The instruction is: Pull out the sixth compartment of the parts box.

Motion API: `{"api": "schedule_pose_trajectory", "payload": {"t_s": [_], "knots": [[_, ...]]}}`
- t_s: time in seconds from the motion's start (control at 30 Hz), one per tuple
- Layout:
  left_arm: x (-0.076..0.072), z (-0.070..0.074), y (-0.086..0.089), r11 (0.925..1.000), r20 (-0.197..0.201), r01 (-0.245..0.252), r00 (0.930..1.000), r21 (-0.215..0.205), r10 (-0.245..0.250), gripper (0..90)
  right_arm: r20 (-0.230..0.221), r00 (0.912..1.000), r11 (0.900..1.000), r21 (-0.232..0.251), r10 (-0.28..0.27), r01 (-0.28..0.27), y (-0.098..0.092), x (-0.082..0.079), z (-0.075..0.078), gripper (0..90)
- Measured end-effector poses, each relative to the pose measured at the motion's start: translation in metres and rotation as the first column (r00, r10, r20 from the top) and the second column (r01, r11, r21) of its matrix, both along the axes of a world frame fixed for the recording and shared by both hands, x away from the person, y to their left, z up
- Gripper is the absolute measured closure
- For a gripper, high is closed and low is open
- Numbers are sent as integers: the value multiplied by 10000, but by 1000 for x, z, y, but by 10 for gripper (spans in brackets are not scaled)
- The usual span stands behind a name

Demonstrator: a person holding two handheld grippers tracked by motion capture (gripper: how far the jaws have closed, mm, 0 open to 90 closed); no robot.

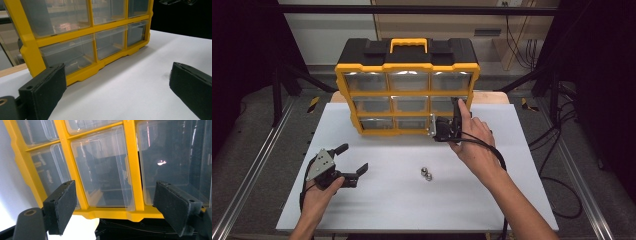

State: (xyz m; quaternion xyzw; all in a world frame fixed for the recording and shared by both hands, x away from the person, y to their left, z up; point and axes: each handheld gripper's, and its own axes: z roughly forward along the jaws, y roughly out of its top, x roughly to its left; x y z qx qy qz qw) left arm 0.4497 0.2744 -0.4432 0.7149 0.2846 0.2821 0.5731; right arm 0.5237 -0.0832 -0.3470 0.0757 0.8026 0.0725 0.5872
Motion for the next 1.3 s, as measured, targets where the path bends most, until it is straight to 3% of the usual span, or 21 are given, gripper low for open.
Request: {"api": "schedule_pose_trajectory", "payload": {"t_s": [0.2,0.53,0.77,1.07,1.1,1.3], "knots": [[0,0,0,10000,13,19,10000,48,-19,10,272,9996,9997,-248,-7,13,2,1,0,227],[0,0,-1,9999,33,62,10000,95,-62,10,707,9975,9986,-513,-82,118,5,1,-1,381],[0,-1,-2,9998,10,88,10000,151,-88,10,873,9961,9968,-777,-93,162,5,3,-4,429],[0,-2,-5,9995,-7,154,9999,258,-154,10,1103,9938,9950,-967,-130,237,8,11,-10,524],[0,-2,-5,9995,-7,159,9999,269,-159,10,1170,9931,9933,-1152,17,119,8,13,-10,535],[0,-2,-6,9994,-9,195,9998,302,-194,10,1288,9916,9942,-1056,-83,220,9,21,-13,575]]}}
